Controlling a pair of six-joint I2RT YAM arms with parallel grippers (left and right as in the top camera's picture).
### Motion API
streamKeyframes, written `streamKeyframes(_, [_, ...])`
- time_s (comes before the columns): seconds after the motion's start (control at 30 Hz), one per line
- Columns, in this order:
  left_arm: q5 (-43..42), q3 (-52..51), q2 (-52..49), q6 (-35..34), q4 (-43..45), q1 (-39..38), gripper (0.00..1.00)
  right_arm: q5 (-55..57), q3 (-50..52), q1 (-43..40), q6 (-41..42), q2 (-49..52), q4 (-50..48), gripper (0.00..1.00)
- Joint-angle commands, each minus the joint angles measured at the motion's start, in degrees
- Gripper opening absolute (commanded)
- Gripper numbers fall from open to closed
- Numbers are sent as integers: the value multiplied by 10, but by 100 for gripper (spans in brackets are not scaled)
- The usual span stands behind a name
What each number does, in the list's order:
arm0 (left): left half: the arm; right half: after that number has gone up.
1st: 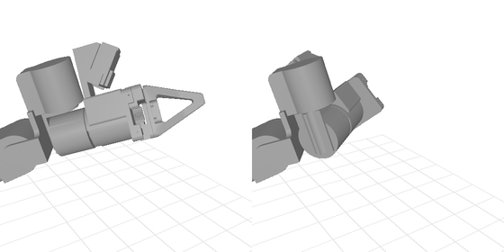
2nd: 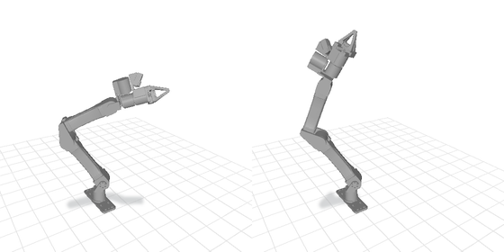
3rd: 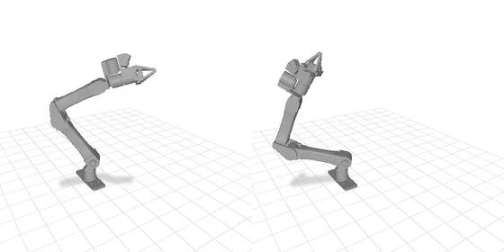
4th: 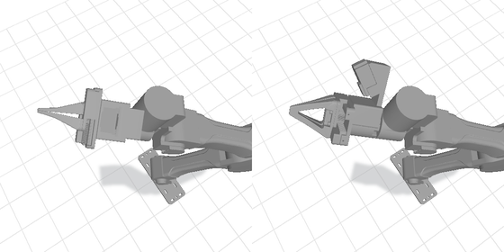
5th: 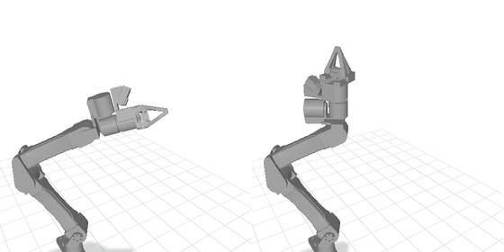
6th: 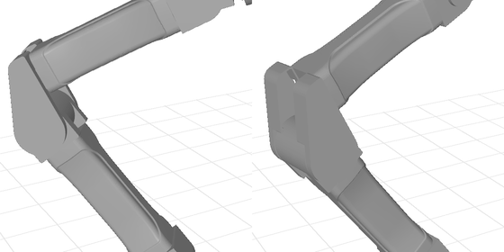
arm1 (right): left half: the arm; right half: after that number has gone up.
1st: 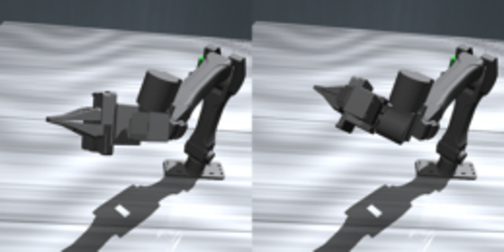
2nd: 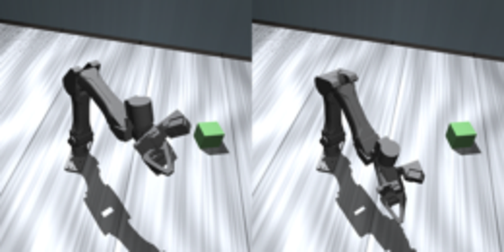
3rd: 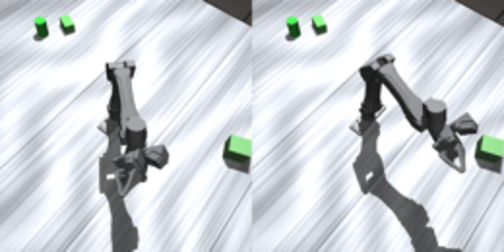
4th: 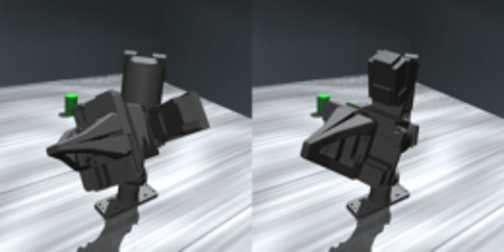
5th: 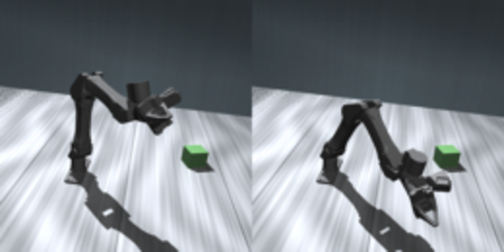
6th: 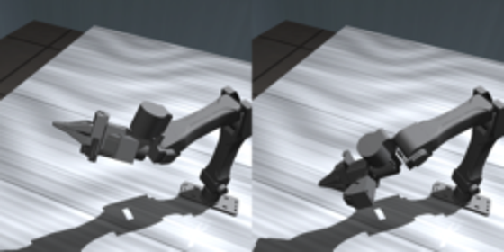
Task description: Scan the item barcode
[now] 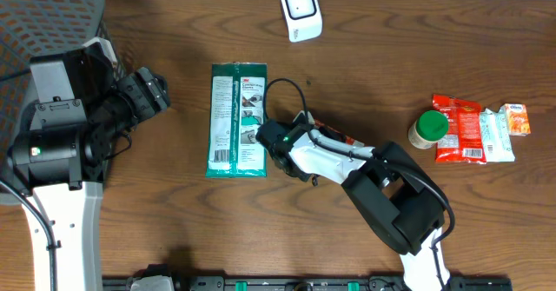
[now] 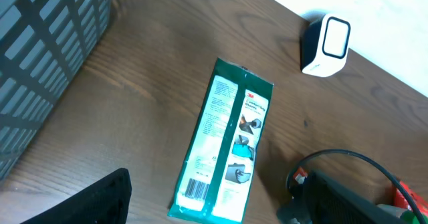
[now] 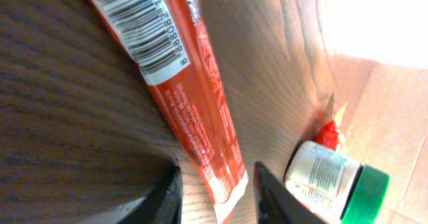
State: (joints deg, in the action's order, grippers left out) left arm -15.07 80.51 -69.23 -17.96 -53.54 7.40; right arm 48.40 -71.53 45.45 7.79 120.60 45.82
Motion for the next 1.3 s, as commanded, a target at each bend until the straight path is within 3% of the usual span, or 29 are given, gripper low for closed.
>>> streamKeyframes(0.0, [-3, 2, 0, 3, 0, 3, 83, -15, -10, 7, -1, -11, 5, 38])
streamKeyframes(0.1, [-3, 2, 0, 3, 0, 3, 82, -89, -30, -3, -1, -42, 25, 45])
streamKeyframes(0.23, [-3, 2, 0, 3, 0, 3, 82, -163, -35, -36, -2, -99, 35, 45])
streamKeyframes(0.37, [-3, 2, 0, 3, 0, 3, 82, -258, -35, -87, -24, -158, 52, 37])
streamKeyframes(0.5, [-3, 2, 0, 3, 0, 3, 82, -418, -35, -147, -119, -197, 60, 27])
streamKeyframes(0.67, [-3, 2, 0, 3, 0, 3, 82, -518, -29, -209, -213, -202, 69, 23])
streamKeyframes(0.73, [-3, 2, 0, 3, 0, 3, 82, -526, -19, -227, -239, -202, 69, 14])
streamKeyframes(0.8, [-3, 2, 0, 3, 0, 3, 82, -526, -2, -241, -267, -202, 63, 12])
streamKeyframes(1.27, [-3, 2, 0, 3, 0, 3, 82, -513, 122, -260, -293, -202, -90, 16])
